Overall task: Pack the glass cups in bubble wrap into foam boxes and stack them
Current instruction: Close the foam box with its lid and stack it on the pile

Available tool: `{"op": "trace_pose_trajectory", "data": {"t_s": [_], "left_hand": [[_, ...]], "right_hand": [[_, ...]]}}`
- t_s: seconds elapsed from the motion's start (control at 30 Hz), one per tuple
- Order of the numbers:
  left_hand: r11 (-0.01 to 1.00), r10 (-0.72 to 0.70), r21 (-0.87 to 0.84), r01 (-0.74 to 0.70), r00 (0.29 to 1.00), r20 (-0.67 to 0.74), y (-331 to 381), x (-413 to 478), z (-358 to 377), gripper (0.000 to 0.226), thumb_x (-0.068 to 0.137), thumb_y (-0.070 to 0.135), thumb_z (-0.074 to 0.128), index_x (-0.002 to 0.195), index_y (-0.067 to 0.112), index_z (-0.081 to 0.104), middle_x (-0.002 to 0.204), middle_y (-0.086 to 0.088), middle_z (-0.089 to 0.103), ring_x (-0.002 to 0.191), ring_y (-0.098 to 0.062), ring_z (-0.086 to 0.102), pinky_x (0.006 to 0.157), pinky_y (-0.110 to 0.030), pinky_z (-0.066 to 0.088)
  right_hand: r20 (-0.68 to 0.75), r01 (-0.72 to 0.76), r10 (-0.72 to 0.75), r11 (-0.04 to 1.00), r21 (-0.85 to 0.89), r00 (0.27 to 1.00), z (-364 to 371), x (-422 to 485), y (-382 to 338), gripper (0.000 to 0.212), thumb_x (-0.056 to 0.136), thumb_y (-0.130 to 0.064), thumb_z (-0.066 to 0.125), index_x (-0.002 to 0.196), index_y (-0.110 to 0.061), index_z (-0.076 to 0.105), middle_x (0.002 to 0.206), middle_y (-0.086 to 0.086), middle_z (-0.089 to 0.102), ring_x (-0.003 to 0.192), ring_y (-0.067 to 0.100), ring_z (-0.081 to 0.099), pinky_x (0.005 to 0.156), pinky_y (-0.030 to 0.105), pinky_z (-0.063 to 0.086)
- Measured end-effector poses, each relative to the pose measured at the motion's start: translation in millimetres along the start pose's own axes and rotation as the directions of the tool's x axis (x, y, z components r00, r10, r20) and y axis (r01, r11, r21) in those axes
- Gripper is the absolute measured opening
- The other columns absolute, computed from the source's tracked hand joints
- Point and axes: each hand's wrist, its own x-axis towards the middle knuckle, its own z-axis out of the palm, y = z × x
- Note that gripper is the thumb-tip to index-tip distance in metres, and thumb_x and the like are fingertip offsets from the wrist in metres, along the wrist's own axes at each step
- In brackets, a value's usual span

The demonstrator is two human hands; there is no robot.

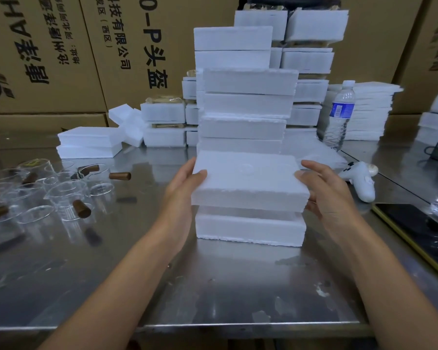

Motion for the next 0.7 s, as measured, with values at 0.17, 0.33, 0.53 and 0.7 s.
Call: {"op": "trace_pose_trajectory", "data": {"t_s": [0.17,0.33,0.53,0.7], "left_hand": [[0.999,0.001,0.036,-0.001,1.000,-0.018,-0.9,-0.2,3.6,0.040,0.092,0.013,0.051,0.130,0.023,0.055,0.120,0.005,0.067,0.112,-0.015,0.062,0.105,-0.042,0.042],[0.997,0.056,0.053,-0.055,0.998,-0.015,-6.5,-2.5,2.4,0.039,0.088,0.004,0.049,0.122,0.021,0.057,0.110,0.007,0.069,0.097,-0.009,0.066,0.080,-0.027,0.050],[0.993,-0.023,0.113,0.026,0.999,-0.032,-9.6,4.5,3.1,0.040,0.093,0.009,0.049,0.114,0.043,0.054,0.133,0.004,0.056,0.118,-0.018,0.057,0.105,-0.040,0.041],[0.969,-0.131,0.215,0.123,0.991,0.022,-5.0,13.5,-0.7,0.036,0.091,0.017,0.053,0.113,0.045,0.059,0.140,0.005,0.050,0.133,-0.018,0.042,0.115,-0.042,0.026]], "right_hand": [[0.023,-0.014,0.016,0.997,-0.070,1.000,-0.3,2.4,0.7,0.024,0.085,-0.016,0.056,0.098,-0.035,0.062,0.084,-0.008,0.064,0.066,0.008,0.056,0.054,0.021,0.042],[0.147,-0.039,0.048,0.997,-0.065,0.988,-0.6,0.2,-2.4,0.027,0.075,-0.021,0.054,0.098,-0.031,0.066,0.090,-0.007,0.071,0.079,0.013,0.064,0.066,0.026,0.048],[0.117,-0.068,0.088,0.984,-0.163,0.989,3.5,-1.3,-0.4,0.015,0.086,-0.016,0.056,0.086,-0.017,0.070,0.091,0.004,0.071,0.088,0.021,0.061,0.081,0.034,0.041],[0.066,-0.141,0.154,0.976,-0.169,0.986,3.3,-1.4,2.2,0.015,0.083,-0.028,0.063,0.077,-0.018,0.071,0.083,0.000,0.069,0.085,0.020,0.061,0.082,0.035,0.043]]}}
